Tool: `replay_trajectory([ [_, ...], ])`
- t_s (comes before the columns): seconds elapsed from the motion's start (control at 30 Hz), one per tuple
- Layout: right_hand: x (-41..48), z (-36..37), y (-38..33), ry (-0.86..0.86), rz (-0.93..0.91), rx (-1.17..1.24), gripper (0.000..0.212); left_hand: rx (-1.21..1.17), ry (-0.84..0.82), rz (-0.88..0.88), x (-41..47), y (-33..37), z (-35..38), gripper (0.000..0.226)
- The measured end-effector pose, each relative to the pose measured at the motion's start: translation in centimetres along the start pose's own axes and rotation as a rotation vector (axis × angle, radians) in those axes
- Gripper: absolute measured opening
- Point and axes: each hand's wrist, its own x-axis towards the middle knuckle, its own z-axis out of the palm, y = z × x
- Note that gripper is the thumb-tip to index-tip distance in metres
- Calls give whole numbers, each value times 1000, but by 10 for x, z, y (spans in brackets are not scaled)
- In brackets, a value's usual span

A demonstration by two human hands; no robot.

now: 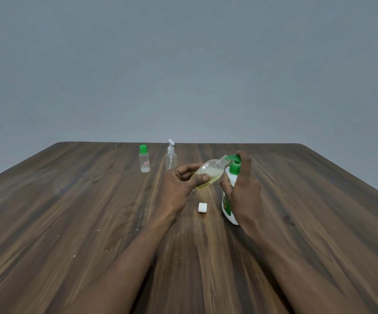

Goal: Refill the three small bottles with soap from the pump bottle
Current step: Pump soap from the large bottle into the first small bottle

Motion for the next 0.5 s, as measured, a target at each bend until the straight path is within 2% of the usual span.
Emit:
replay_trajectory([
  [0.17, 0, 1, -1, 23, -10, -6, 69, -31, -4, 1, 1, 1, 2, 36],
  [0.5, 0, -1, -2, -17, 17, 16, 62, -8, 1, -8, 1, 1, 0, 39],
])
